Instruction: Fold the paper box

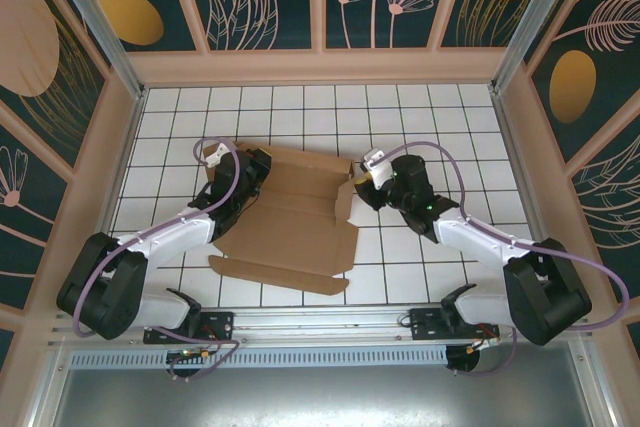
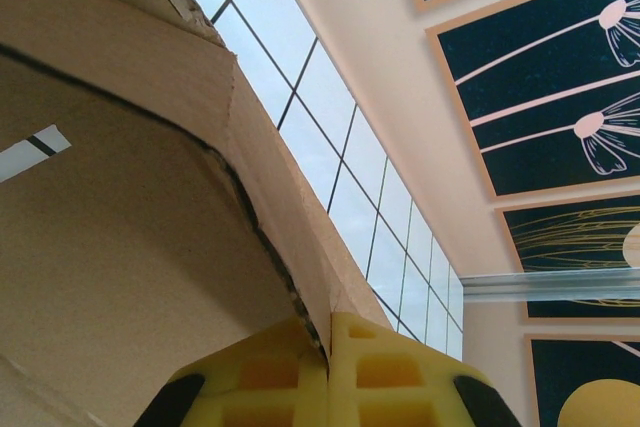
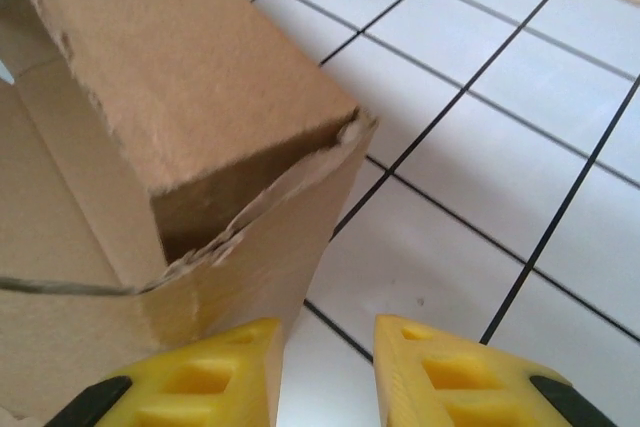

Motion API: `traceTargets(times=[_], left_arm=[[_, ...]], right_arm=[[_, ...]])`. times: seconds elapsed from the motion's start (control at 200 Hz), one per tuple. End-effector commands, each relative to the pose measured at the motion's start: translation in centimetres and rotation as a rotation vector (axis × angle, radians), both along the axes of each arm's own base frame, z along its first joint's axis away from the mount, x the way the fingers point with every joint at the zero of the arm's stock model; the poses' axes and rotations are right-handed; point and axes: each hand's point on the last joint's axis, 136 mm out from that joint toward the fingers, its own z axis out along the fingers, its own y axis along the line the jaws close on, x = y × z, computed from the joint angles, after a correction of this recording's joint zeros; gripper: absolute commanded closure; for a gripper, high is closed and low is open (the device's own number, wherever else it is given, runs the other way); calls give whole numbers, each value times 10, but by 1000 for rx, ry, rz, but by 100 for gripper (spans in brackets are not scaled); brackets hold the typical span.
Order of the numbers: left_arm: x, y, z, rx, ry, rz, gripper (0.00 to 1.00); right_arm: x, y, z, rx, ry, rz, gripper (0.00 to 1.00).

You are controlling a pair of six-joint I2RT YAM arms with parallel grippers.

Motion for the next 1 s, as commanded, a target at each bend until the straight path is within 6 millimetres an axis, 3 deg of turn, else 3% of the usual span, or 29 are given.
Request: traceTargets(times=[0.0,0.24,0.36,0.576,0.741,0.996], left_arm=[[1,1,3,26,-15,-3,100],[0,2,5,38,-17,-4,100],[-1,2,5,33,-17,-7,100],[-3,-1,10,19,-27,-29,100],[-6,1,13,15,-21,-23,100],[-4,5,10,31,-1,1,100]], right_arm=[[-13,-3,-12,-41,70,-11,70],[-25,13,-15,-46,77,83,71],[-15,17,-12,-40,43,73,59],[13,28,-14,-38,25,30,53],[26,31,-6,2,-8,-8,39],[6,55,-2,83,6,158,39]])
